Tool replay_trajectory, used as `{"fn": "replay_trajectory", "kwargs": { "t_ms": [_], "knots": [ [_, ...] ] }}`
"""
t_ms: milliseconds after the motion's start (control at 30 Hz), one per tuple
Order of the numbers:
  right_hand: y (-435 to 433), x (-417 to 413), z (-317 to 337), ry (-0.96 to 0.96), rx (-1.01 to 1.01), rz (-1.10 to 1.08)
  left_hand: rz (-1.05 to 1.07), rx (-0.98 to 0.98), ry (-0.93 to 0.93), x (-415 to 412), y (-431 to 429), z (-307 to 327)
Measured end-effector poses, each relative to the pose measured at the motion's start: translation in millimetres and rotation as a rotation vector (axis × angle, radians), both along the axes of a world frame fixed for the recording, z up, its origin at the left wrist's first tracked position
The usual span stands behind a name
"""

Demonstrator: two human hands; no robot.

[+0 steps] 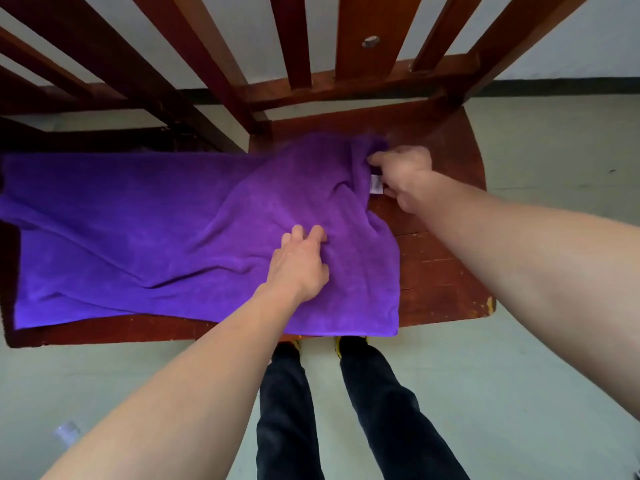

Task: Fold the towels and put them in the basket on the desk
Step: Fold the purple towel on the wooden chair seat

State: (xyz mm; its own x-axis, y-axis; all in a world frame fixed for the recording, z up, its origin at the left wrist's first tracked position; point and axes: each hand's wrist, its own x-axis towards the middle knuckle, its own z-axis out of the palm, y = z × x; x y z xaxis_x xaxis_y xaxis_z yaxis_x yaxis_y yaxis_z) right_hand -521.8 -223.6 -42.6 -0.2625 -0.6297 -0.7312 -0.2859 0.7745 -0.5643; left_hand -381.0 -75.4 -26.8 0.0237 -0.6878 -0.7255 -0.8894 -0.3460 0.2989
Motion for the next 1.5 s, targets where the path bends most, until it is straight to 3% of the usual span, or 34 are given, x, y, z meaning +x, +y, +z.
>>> {"fn": "replay_trajectory", "kwargs": {
  "t_ms": [133,300,467,600,767,900,1100,1233,1300,1400,1500],
  "knots": [
    [-24,-25,20,0.047,-0.121,-0.158,-0.003,0.057,0.013,3,-3,4],
    [-59,-54,41,0.111,-0.256,-0.081,0.005,0.085,0.013,1,-9,5],
    [7,-74,18,0.174,-0.037,0.022,0.0,0.085,0.01,1,-8,6],
    [91,-68,-1,0.156,0.231,0.303,-0.015,0.098,-0.001,0,-11,6],
    [117,-83,-3,0.195,0.021,0.14,-0.07,0.062,-0.04,-7,-8,12],
    [124,-122,5,0.427,-0.055,0.361,-0.121,0.04,0.006,-22,0,16],
    [124,-153,12,0.589,0.105,0.543,-0.081,-0.001,0.027,-30,-8,21],
    [88,-132,21,0.638,-0.301,0.756,-0.1,-0.257,-0.058,-18,-38,17],
    [63,-108,17,0.598,-0.411,0.972,-0.152,-0.223,-0.128,-13,-53,12],
    [30,-83,8,0.606,-0.269,1.305,-0.206,-0.117,-0.191,-10,-67,3],
    [1,-85,5,0.606,-0.195,1.309,-0.207,-0.081,-0.181,-9,-80,1]
  ]
}}
